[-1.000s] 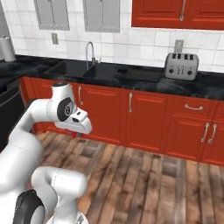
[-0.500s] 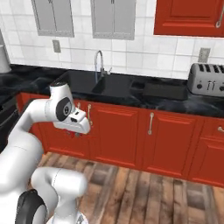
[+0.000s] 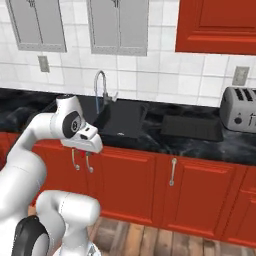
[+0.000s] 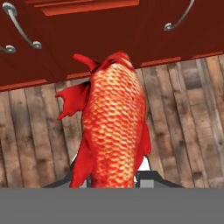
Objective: Take the fish out of the fridge, briefly rinse it in the sink, and place it on the tray next to the sink.
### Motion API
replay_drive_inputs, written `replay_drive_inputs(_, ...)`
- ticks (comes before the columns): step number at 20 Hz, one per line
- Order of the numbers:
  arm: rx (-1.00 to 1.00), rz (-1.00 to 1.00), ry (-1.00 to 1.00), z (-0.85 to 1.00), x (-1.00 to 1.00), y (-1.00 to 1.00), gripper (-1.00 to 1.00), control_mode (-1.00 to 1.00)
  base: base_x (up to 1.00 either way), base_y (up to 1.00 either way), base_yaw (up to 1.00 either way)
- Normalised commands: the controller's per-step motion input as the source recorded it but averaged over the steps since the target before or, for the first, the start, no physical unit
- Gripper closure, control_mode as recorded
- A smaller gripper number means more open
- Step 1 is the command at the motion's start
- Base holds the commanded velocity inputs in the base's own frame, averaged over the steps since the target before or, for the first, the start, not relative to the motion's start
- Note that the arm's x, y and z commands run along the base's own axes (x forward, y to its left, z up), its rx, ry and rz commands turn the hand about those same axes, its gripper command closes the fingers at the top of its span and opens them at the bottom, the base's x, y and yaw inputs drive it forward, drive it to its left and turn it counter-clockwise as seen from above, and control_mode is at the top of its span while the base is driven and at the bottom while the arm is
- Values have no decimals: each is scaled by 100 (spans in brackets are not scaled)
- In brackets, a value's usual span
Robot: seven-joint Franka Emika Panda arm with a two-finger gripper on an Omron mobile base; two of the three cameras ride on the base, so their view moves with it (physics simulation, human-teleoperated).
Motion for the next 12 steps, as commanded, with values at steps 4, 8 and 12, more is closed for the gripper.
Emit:
replay_drive_inputs(4, 0, 0, 0, 0, 0, 0, 100, 100, 100, 34, -7)
replay_drive_inputs(8, 0, 0, 0, 0, 0, 0, 100, 100, 100, 46, -12)
replay_drive_inputs(12, 0, 0, 0, 0, 0, 0, 100, 100, 92, 45, -7)
